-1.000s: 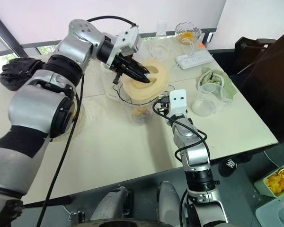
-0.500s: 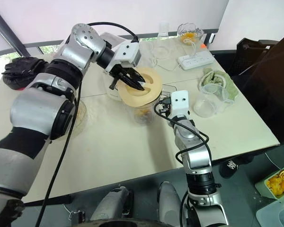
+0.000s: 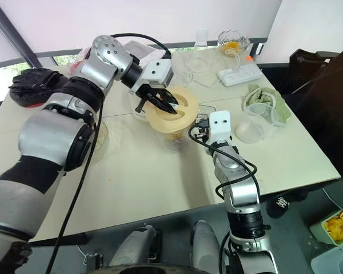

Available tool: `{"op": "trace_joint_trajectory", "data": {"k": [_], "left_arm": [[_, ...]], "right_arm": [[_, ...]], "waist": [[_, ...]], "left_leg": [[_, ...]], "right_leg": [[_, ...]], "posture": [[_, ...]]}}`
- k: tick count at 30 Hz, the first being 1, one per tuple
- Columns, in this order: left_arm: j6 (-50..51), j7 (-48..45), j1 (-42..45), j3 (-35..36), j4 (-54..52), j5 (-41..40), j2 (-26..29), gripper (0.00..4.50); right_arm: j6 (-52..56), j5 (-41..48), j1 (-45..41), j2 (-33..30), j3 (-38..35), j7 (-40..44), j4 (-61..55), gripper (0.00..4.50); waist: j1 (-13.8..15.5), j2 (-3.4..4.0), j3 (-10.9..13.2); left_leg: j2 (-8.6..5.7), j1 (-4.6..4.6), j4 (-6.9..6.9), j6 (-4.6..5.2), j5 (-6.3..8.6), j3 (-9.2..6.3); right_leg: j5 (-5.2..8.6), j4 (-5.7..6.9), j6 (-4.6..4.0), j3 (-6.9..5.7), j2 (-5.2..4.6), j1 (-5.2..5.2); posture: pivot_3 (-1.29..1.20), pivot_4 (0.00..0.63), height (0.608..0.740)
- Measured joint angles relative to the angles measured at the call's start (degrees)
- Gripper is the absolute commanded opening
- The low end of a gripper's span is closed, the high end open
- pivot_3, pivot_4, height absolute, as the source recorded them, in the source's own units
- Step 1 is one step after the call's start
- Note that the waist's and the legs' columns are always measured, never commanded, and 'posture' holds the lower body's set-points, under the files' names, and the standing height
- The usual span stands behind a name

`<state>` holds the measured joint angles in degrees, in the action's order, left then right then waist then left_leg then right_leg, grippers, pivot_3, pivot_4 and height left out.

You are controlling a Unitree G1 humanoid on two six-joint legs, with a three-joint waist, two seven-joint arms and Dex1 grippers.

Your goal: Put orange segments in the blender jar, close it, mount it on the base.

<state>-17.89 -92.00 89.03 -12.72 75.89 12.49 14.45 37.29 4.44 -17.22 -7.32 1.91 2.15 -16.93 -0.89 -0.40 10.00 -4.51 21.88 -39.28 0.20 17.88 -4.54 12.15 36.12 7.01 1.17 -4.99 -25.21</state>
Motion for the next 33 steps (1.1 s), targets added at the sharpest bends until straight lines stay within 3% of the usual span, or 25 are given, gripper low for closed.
{"op": "trace_joint_trajectory", "data": {"k": [4,15,23,33], "left_arm": [[-0.3,0.1,-0.6,0.0,0.0,0.0,-0.4,0.26],[-0.6,2.5,-2.7,0.0,-0.7,0.3,-1.3,0.26],[10.9,6.6,-2.3,0.0,-1.2,0.6,-3.0,0.26],[18.1,7.2,-1.7,0.5,-2.0,0.4,-3.1,0.26]], "right_arm": [[0.7,-0.7,0.6,0.0,0.0,-0.1,-0.7,1.25],[2.0,-1.1,1.2,0.1,-0.5,-0.4,-0.7,1.25],[3.0,-1.4,1.3,0.3,-1.2,-1.0,-0.7,1.25],[3.0,-1.4,0.9,0.3,-1.2,-1.0,-0.6,1.25]], "waist": [[0.3,0.0,0.0],[0.6,-0.01,-0.7],[1.6,0.0,-0.9],[1.5,0.02,-0.9]], "left_leg": [[0.0,-0.52,0.02,0.11,0.06,-0.01],[-0.03,-0.68,0.02,0.12,0.07,-0.06],[-0.09,-0.93,0.01,0.15,0.08,-0.09],[-0.09,-0.93,0.02,0.18,0.11,-0.09]], "right_leg": [[0.04,-0.08,0.04,-0.01,0.0,0.55],[0.05,-0.11,0.06,-0.02,-0.02,0.77],[0.12,-0.17,0.16,-0.01,-0.04,1.05],[0.15,-0.18,0.18,-0.01,-0.04,1.03]], "posture": [[0.0,0.15,0.74],[0.0,0.15,0.74],[0.0,0.15,0.74],[0.0,0.15,0.74]]}}
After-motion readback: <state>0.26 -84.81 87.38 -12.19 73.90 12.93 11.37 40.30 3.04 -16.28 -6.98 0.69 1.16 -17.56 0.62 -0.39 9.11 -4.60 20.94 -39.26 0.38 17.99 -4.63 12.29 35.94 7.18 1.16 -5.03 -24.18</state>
